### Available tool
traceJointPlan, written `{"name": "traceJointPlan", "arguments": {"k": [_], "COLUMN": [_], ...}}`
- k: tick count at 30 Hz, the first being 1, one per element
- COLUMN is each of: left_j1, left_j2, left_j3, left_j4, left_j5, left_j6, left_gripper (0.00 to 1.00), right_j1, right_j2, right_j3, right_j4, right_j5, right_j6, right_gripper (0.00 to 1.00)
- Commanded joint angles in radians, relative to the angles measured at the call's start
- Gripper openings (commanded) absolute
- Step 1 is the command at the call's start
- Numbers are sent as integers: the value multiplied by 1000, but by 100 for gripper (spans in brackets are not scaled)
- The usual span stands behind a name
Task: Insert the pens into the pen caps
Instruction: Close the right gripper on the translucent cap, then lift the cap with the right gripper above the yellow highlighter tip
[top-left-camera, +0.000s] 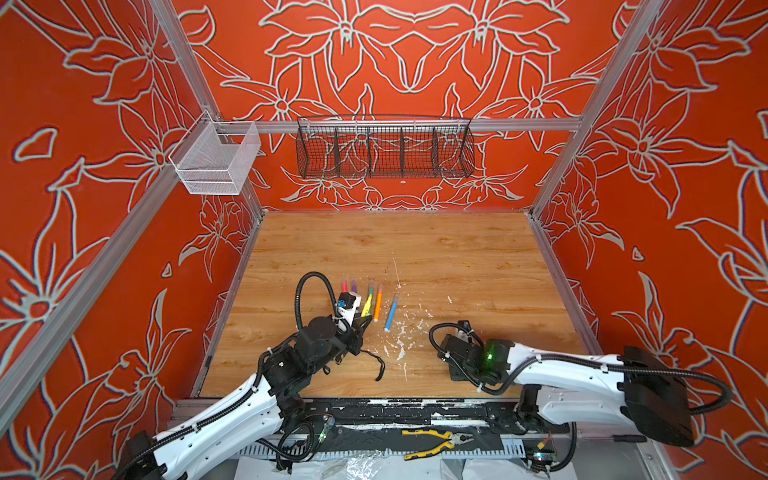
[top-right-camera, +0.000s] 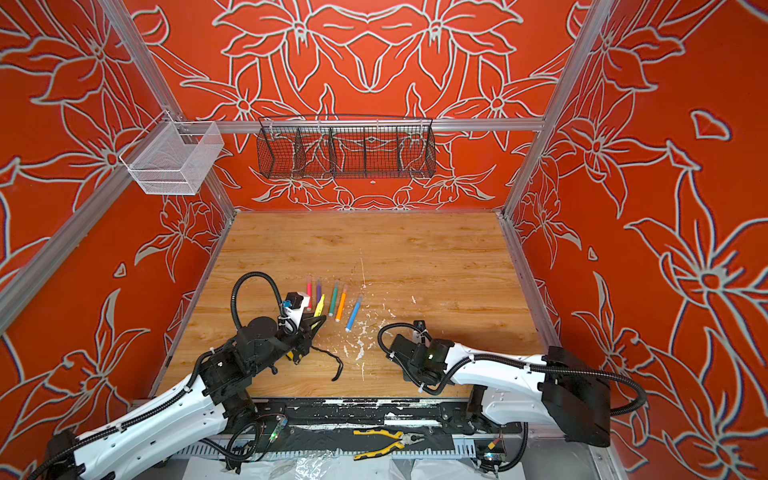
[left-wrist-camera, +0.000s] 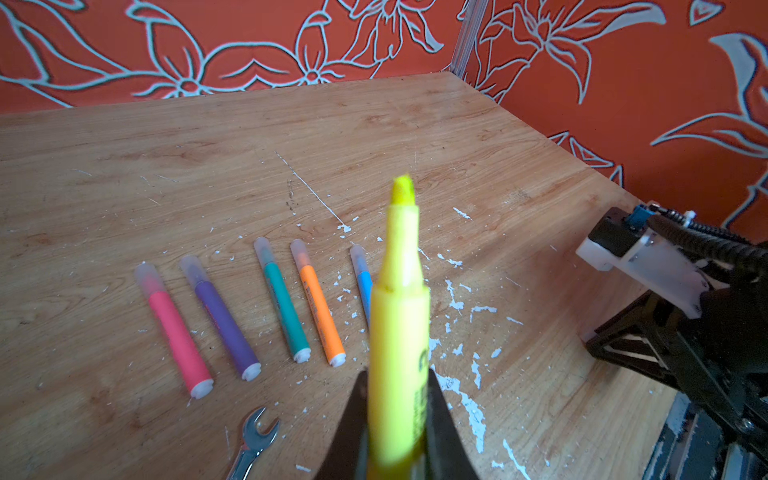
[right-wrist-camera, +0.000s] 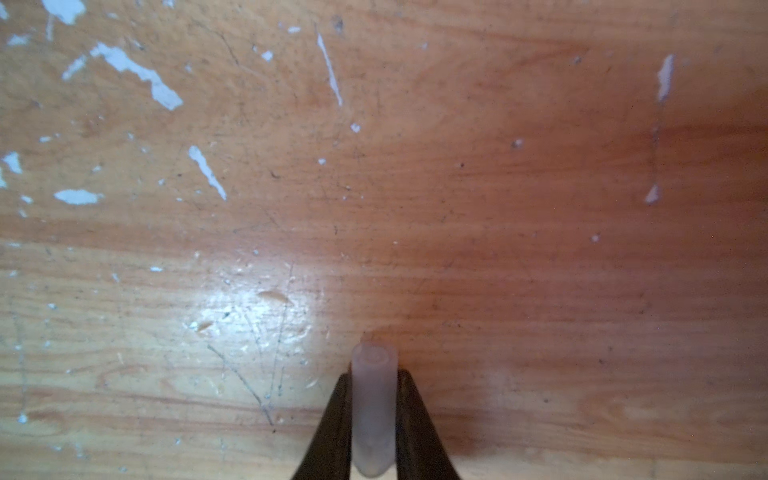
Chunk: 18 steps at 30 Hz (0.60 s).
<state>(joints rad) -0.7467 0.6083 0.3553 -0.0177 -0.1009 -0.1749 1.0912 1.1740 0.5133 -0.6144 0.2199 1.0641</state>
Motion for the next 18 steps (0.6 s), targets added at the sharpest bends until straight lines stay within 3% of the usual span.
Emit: {"name": "traceJointPlan", "arguments": {"k": [1, 10, 18], "left_j1": [4, 3, 3], "left_j2": [-10, -1, 152], "left_j3": [34, 75, 173], "left_j4": [-4, -21, -19], "left_j5": [28, 119, 250], "left_j6": [-3, -34, -145], "left_gripper": [0, 0, 0], "right_j1": [-4, -4, -7], "right_j2": [18, -54, -309], "right_j3": [-18, 13, 96], "right_j4": [-24, -58, -53], "right_j5": [2, 41, 179], "right_j6": [21, 18, -32], "right_gripper": [14, 8, 8]}}
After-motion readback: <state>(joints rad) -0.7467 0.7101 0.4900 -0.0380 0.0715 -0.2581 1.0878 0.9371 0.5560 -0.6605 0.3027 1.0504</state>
